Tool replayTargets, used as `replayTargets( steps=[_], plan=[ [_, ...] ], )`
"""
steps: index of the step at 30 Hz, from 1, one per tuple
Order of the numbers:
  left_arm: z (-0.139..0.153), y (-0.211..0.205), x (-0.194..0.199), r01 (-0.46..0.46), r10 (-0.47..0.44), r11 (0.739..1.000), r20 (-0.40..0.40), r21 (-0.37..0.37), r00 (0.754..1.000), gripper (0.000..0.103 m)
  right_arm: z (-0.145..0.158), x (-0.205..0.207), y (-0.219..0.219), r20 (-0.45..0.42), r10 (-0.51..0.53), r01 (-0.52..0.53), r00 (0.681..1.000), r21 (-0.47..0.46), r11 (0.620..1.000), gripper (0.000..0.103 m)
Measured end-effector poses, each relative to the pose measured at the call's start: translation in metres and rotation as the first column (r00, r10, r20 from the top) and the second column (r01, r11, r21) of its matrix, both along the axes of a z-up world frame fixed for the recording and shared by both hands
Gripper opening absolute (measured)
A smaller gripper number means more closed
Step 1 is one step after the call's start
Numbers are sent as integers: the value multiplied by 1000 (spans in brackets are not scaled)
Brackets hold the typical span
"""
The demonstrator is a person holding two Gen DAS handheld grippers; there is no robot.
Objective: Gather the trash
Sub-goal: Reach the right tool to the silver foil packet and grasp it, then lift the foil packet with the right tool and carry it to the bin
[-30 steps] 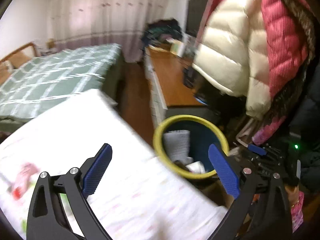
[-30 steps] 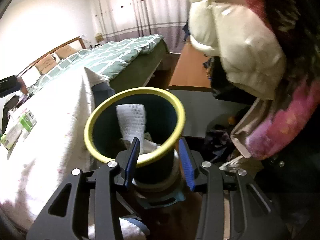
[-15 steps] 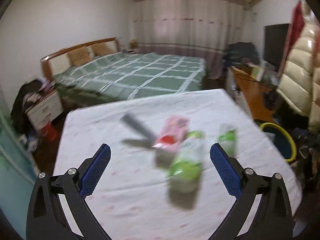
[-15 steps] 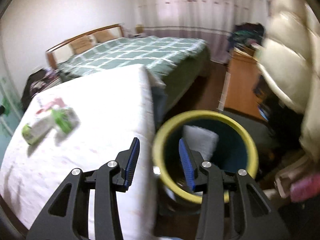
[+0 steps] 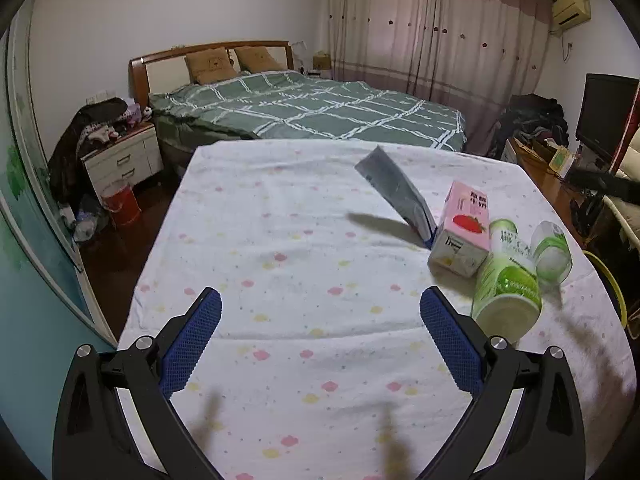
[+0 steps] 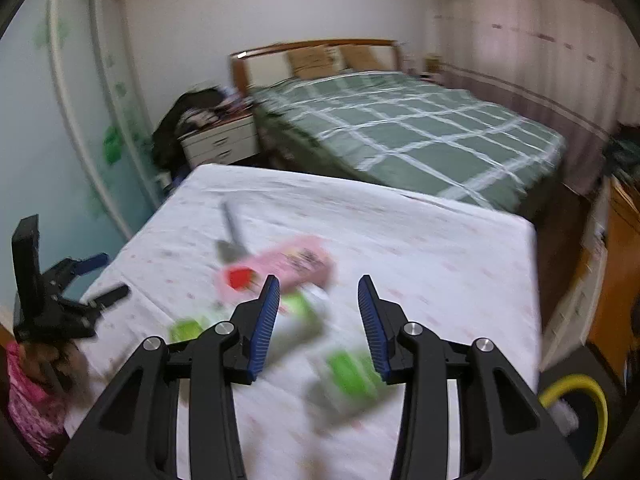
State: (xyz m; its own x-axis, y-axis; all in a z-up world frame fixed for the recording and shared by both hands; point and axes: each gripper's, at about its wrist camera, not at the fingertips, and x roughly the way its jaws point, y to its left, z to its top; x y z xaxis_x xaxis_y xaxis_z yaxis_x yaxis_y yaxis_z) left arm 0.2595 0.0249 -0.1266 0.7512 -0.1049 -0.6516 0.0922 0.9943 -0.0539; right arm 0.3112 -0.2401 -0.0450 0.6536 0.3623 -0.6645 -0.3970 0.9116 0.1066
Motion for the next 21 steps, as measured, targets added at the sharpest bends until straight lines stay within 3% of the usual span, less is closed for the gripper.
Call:
replayTargets(
  steps=[9, 19, 21],
  plan=[
    [-6, -10, 1, 36, -36, 999, -11, -18, 999, 98, -15, 73, 105, -132, 184, -191, 974, -44, 981, 39],
    [-7, -12, 0, 52, -53, 998, -26, -33, 998, 98, -56, 113, 157, -229, 178, -222, 957, -182, 958, 39],
    [-7, -11, -1, 48, -49, 998, -28, -36, 998, 98, -59, 115, 160, -232, 167, -214, 958, -194, 957, 30]
  ],
)
